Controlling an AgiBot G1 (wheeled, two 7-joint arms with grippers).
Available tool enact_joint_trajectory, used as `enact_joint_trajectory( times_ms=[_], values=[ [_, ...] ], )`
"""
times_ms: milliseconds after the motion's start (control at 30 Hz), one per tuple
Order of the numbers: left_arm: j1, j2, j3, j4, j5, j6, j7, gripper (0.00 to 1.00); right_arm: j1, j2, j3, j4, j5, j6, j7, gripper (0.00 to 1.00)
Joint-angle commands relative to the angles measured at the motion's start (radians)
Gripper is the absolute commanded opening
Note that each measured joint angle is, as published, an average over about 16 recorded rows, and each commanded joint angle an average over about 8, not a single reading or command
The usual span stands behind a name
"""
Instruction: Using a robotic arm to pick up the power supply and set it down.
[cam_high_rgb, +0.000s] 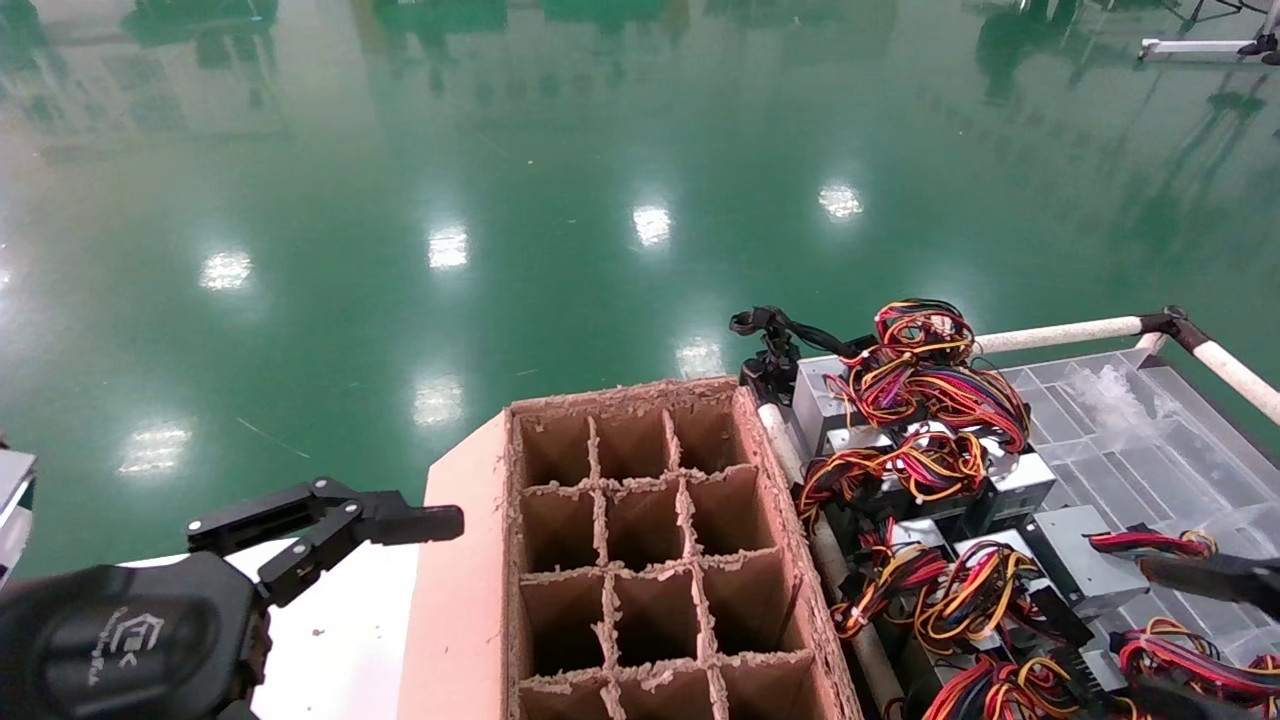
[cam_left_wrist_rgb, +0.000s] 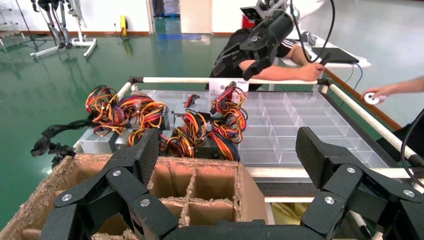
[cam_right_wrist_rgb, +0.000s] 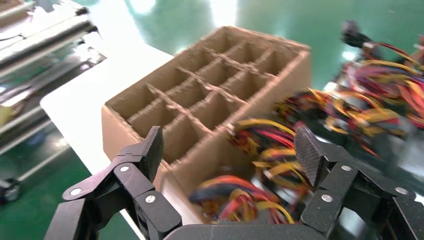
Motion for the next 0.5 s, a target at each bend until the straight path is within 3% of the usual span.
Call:
enact_joint_trajectory(
  times_ms=[33,500],
  values=[
    [0.000,0.000,0.000,0.000,0.000,0.000,0.000,1.00,-0.009,-0.018,0.034,0.024,-0.018,0.003,0.015,1.00],
    [0.000,0.000,0.001,0.000,-0.001,0.000,0.000,1.00,-0.075,-0.146,0.268,0.190,-0.146,0.020,0.116,1.00]
  ],
)
